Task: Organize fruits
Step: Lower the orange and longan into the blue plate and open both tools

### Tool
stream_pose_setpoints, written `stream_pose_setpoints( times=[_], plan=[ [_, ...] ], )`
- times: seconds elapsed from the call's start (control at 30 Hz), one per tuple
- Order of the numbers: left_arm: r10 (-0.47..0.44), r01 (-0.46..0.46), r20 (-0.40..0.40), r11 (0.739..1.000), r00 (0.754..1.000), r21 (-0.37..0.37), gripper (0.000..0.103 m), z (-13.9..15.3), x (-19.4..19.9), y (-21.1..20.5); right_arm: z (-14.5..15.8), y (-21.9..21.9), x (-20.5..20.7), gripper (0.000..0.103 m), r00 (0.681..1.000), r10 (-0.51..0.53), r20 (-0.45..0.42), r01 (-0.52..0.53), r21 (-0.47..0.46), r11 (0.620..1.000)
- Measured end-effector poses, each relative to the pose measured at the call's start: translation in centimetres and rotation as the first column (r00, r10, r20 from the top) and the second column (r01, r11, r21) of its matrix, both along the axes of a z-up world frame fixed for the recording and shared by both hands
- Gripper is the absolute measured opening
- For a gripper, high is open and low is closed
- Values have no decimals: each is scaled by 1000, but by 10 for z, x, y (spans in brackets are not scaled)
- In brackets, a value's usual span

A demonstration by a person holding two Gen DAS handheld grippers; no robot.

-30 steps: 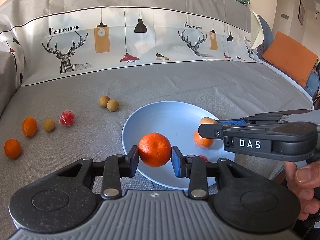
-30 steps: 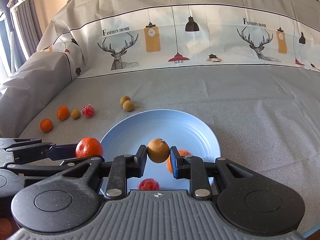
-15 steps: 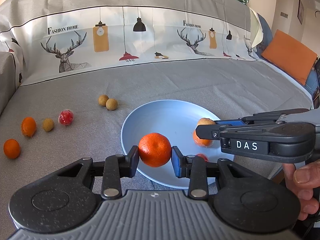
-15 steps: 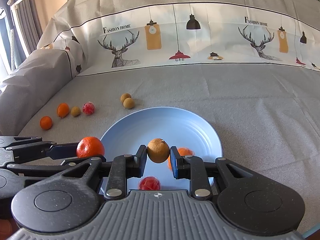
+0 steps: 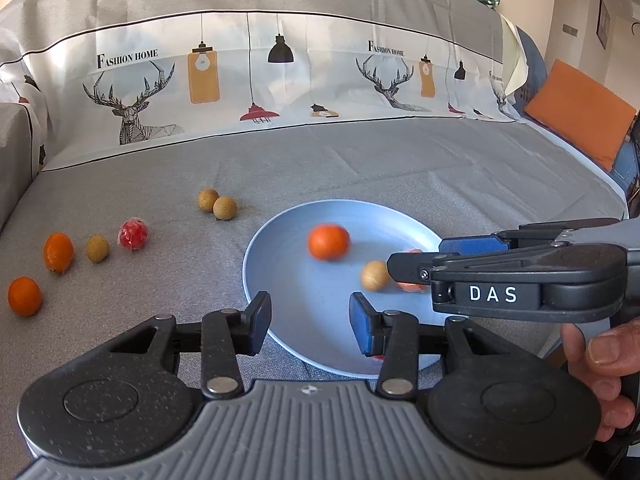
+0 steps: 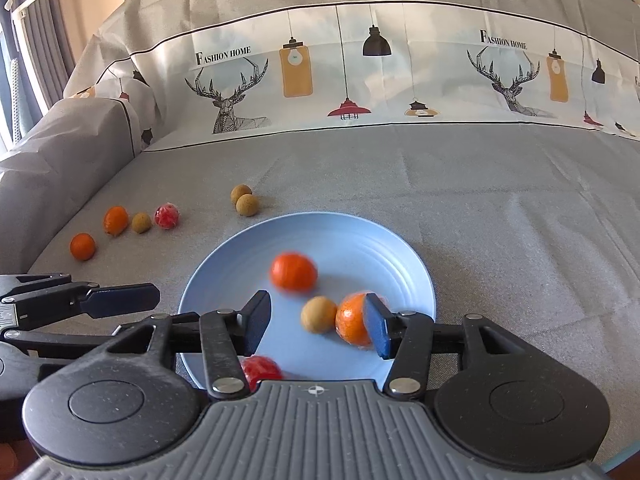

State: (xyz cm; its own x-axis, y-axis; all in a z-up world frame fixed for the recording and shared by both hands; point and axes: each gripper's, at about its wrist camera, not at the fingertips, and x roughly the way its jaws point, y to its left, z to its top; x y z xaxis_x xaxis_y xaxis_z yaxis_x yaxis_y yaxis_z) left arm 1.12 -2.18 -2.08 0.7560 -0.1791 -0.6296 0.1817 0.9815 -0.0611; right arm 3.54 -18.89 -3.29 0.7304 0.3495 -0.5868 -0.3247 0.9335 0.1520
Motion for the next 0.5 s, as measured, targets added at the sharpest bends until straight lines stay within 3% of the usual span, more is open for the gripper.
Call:
stream_pose_setpoints(
  times=[0.5],
  plan=[
    [8,-8,11,1000,1000,-5,48,5,0,3,2,-2,-1,56,1000,-2,8,2,4,1000]
  ],
)
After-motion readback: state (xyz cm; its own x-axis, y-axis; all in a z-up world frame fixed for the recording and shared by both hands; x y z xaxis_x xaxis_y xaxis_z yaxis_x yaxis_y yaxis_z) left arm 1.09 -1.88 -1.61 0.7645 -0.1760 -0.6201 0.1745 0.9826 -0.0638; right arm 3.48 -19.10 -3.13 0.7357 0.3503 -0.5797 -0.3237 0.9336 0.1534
